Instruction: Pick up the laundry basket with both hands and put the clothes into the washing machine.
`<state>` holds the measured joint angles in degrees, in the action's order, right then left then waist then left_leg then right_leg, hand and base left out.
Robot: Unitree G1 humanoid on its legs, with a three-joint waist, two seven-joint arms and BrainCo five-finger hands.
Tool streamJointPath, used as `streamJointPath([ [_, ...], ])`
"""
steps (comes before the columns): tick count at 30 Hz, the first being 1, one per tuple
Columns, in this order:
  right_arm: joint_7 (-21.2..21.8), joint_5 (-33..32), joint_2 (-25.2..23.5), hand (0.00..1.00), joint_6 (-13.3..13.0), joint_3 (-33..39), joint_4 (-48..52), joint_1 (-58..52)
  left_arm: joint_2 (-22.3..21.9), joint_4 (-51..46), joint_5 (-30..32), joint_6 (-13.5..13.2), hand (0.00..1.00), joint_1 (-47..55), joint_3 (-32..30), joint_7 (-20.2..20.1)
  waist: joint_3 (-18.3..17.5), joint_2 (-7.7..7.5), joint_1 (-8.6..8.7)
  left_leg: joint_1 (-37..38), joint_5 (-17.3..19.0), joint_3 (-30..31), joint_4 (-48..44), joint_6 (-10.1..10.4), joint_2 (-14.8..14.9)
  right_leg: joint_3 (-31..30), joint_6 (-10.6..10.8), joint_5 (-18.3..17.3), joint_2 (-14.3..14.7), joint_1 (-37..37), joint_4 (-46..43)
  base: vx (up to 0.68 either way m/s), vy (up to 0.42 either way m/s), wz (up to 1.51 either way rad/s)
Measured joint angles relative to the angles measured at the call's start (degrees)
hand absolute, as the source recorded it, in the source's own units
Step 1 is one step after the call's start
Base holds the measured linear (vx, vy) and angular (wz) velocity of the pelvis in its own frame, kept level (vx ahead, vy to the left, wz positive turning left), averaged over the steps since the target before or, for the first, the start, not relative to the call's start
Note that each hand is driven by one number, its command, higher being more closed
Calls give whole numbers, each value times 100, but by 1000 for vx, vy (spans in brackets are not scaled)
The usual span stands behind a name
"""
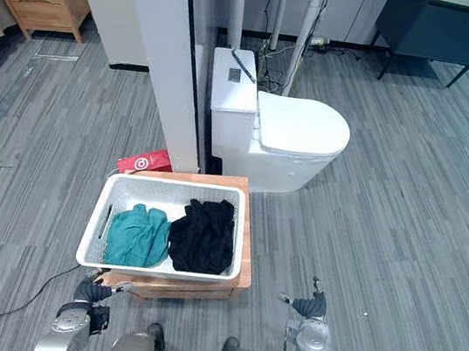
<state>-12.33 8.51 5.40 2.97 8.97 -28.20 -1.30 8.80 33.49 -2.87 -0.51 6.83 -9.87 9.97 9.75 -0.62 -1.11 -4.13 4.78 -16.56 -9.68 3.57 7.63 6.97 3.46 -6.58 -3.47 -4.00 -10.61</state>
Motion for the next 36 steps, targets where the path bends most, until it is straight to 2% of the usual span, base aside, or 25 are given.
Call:
streamJointPath([
  [7, 56, 8, 270, 0, -4, -340, 40, 322, 240, -157, -215, -74, 0, 34, -209, 3, -89, 141, -1, 77, -143, 11, 322, -31, -120, -36, -5, 238, 19, 121, 423, 11, 16, -2],
  [11, 146, 9, 510, 0, -6, -570, 41, 379, 278, -284, -214, -75, 0, 34, -209, -1, -98, 155, -1, 98, -297, 82, 521, -45, -157, -28, -11, 338, 29, 88, 491, -54, -10, 1],
  [18, 249, 2, 621, 0, -4, -745, 61, 510, 372, -860, -207, -100, 0, 79, -412, 10, -97, 165, -45, 80, -475, 236, 833, -30, -279, -95, -3, 526, 5, -60, 671, -109, 16, -4],
  [24, 243, -251, 614, 0, 1, -969, 33, 785, 635, -788, 49, -61, 0, -401, -424, 256, -74, 199, -127, -106, -611, 476, 983, -56, -359, -70, 40, 662, 3, -200, 852, -40, 17, 3],
  [29, 220, -648, 499, 0, 4, -1217, -452, 1661, 1359, 175, 357, 32, 0, -1560, -312, 404, 172, 184, -132, -405, -771, 461, 984, -117, -336, -97, 27, 866, 45, -468, 889, 14, -6, -5],
  [32, 205, -709, 393, 0, 19, -1370, -888, 2164, 1800, 762, 451, 88, 0, -2255, -145, 418, 360, 78, -143, -593, -794, 373, 925, -136, -293, -196, -20, 938, 80, -669, 884, 3, -8, -17],
  [36, 76, -840, 346, 0, 62, -1408, -1565, 2832, 2157, 1358, 595, 160, 0, -3213, 106, 423, 686, -44, -143, -784, -794, 344, 789, -137, -241, -243, -64, 978, 117, -849, 817, -26, -13, -8],
])
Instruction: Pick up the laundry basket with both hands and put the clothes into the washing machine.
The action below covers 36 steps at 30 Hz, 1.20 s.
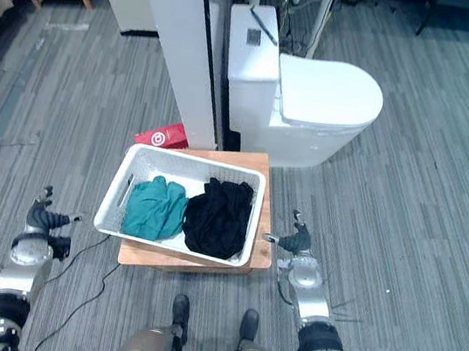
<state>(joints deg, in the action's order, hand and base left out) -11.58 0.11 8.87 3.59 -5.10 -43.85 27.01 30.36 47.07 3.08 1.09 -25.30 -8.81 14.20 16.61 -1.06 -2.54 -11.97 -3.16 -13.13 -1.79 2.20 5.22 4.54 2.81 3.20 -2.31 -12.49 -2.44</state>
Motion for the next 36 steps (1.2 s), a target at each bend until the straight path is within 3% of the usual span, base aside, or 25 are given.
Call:
streamJointPath([
  [6, -178, -50, -250, 0, 194, 256, -881, 993, -119, 326, 446, 116, 0, -1077, 413, 40, 494, 8, -48, -343, 6, -110, -300, 2, 121, -127, -33, 0, 25, -418, -344, -79, -13, -11],
  [11, -237, 241, -410, 0, 479, 551, -1102, 1498, -711, 524, 875, 202, 0, -1645, 588, 235, 522, 12, -160, -776, 9, -103, -480, 10, 263, 21, -101, -14, 59, -758, -451, -64, -31, 9],
  [16, -283, 575, -501, 0, 676, 641, -1147, 1887, -839, 522, 1052, 174, 0, -1696, 589, 345, 526, 17, -179, -865, 22, -97, -521, 2, 269, 39, -95, -1, 54, -802, -431, -2, -6, 2],
  [24, -351, 716, -430, 0, 692, 809, -1146, 2063, -941, 429, 1173, 86, 0, -1725, 410, 478, 526, 18, -268, -977, 17, -119, -495, 0, 258, 20, -75, 41, 52, -914, -379, 5, -1, -1],
  [29, -506, 512, -352, 0, 682, 1173, -1099, 2054, -931, 427, 1149, 88, 0, -1570, 384, 488, 526, 17, -158, -797, 10, -122, -405, 2, 211, -2, -60, 50, 26, -757, -320, 0, 0, 0],
  [36, -956, 139, -81, 0, 582, 1657, 670, 718, -956, -247, 793, 66, 0, -642, 178, 619, 520, 7, -96, -567, 9, -160, -267, -2, 159, -138, -18, 80, 25, -598, -215, 17, 3, -8],
])
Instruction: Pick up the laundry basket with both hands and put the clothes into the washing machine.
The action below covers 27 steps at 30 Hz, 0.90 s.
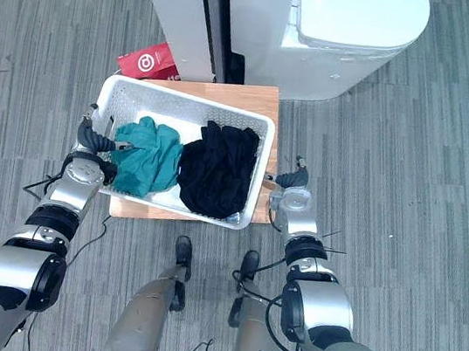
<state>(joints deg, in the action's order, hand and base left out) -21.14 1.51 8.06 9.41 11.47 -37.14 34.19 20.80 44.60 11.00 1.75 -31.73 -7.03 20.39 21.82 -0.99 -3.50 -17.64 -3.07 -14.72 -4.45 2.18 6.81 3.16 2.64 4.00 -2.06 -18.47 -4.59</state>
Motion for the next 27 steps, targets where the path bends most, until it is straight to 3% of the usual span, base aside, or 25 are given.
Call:
streamJointPath([
  [6, -153, -645, -33, 0, -433, -86, 1365, -1446, -204, -795, -551, -91, 0, 1083, -271, 233, -6, -5, 123, 186, -1, -20, 119, 4, -28, -33, 2, -3, 36, 143, 88, 23, -6, -3],
  [11, 198, -1025, -106, 0, -606, -570, 1406, -1767, -302, -919, -667, -117, 0, 1390, -408, 215, -27, -31, 119, 267, -12, -2, 153, 16, -29, -23, 1, -3, 42, 217, 97, 0, 1, 1],
  [15, 519, -1049, -227, 0, -674, -1144, 1643, -1883, -511, -685, -823, 32, 0, 1699, -496, 102, -29, -35, 115, 248, -13, 31, 153, 15, -51, -3, 2, -3, 26, 214, 98, 13, 8, 3],
  [20, 715, -734, -313, 0, -690, -1663, 1850, -1805, -674, -676, -872, 55, 0, 1978, -496, 80, -28, -43, -32, 226, -13, 59, 142, 14, -71, 19, 3, -3, 9, 209, 99, 13, 6, 2],
  [27, 637, 112, -317, 0, -672, -1900, 1787, -1398, -712, -692, -881, 18, 0, 1937, -494, 83, -21, -62, -43, 160, -37, 170, 134, -19, -104, 127, 4, -4, 4, 202, 97, 6, 5, 8],
])
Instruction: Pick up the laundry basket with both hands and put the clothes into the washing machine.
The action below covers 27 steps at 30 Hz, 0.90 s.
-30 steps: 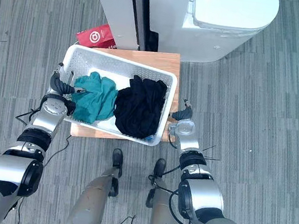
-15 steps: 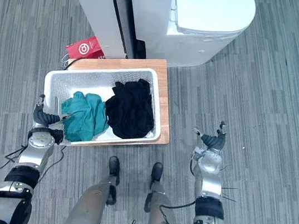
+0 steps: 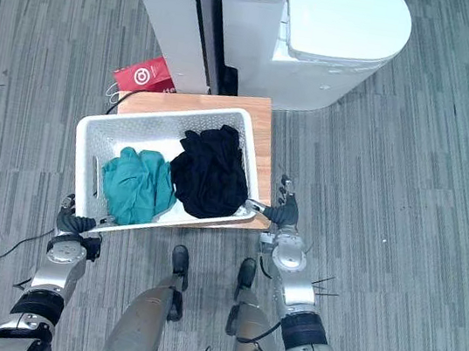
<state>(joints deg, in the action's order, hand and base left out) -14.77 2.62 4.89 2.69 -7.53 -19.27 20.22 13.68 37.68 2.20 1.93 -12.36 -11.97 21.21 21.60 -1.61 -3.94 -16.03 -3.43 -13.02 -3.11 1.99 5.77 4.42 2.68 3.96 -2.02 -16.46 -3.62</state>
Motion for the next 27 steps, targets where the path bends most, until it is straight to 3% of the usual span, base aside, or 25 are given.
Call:
streamJointPath([
  [5, -9, 373, 7, 0, 69, -186, -547, 451, 3, -10, 0, -15, 0, -16, 5, 6, 2, -38, -5, -23, -7, 28, 2, -8, -3, 27, 1, -1, -1, -13, 0, 2, 1, 1],
  [15, -148, 1123, 98, 0, 465, -126, -1910, 1523, 20, -123, -19, -119, 0, -250, 125, 36, 50, -47, -34, -239, -123, 180, 27, -22, -20, 162, -2, 0, -12, -173, -34, 1, -1, 7],
  [16, -159, 1155, 121, 100, 498, -122, -2069, 1647, 23, -128, -40, -119, 100, -305, 145, 48, 66, -44, -36, -259, -137, 200, 39, -19, -19, 177, -3, 0, -10, -190, -35, -23, -4, 7],
  [27, -177, 1016, 120, 100, 524, -24, -2244, 1947, 58, -239, -168, -117, 100, -657, 297, 172, 201, -31, -144, -366, -207, 218, 113, -15, -26, 194, -11, -6, -18, -357, -121, -2, 0, 0],
])
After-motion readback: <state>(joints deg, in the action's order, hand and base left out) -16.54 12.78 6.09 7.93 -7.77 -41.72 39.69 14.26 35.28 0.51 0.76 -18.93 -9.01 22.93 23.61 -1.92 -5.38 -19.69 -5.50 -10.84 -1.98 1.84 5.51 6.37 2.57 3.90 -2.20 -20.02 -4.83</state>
